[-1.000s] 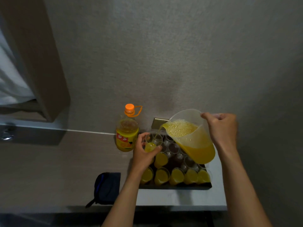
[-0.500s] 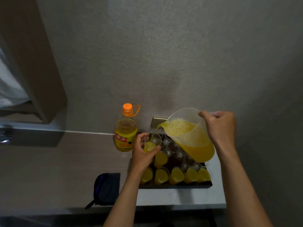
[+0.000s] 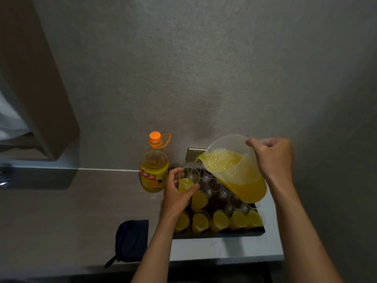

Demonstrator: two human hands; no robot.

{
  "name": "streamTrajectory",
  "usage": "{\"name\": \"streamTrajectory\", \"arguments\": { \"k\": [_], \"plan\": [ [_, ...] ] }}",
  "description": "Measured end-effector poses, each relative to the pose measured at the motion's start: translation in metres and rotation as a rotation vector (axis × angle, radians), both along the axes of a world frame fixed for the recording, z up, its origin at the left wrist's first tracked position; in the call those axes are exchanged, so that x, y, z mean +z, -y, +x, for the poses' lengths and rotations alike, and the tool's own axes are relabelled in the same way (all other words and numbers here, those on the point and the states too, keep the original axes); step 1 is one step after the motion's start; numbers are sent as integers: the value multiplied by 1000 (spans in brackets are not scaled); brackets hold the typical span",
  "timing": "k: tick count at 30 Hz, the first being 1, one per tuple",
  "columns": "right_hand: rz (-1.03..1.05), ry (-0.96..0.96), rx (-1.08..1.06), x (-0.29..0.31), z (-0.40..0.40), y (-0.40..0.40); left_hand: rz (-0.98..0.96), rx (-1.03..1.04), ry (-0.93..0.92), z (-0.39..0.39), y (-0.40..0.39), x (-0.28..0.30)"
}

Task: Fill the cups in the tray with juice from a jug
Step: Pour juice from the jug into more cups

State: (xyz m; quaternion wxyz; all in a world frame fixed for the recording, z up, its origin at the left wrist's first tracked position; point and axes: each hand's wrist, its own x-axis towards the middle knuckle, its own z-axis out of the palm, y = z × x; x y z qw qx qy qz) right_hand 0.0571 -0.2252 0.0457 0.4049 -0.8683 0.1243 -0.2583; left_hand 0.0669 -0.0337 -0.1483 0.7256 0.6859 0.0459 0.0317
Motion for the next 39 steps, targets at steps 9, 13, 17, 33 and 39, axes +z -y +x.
{"name": "streamTrajectory", "arguments": {
  "k": [9,13,17,33,39],
  "plan": [
    [-6,-5,-2,-2,1,1,3,-13,-1,-2,0,1],
    [-13,0,-7,-1,1,1,-2,-10,0,-2,0,0],
    [-25,4,-10,0,0,2,-3,-7,-9,-3,2,-2],
    [-23,-1,14,-4,-5,7,-19,-6,19,-8,8,3],
    [-34,2,20,-8,-7,10,-17,-17,43,-9,10,3]
  ]
}}
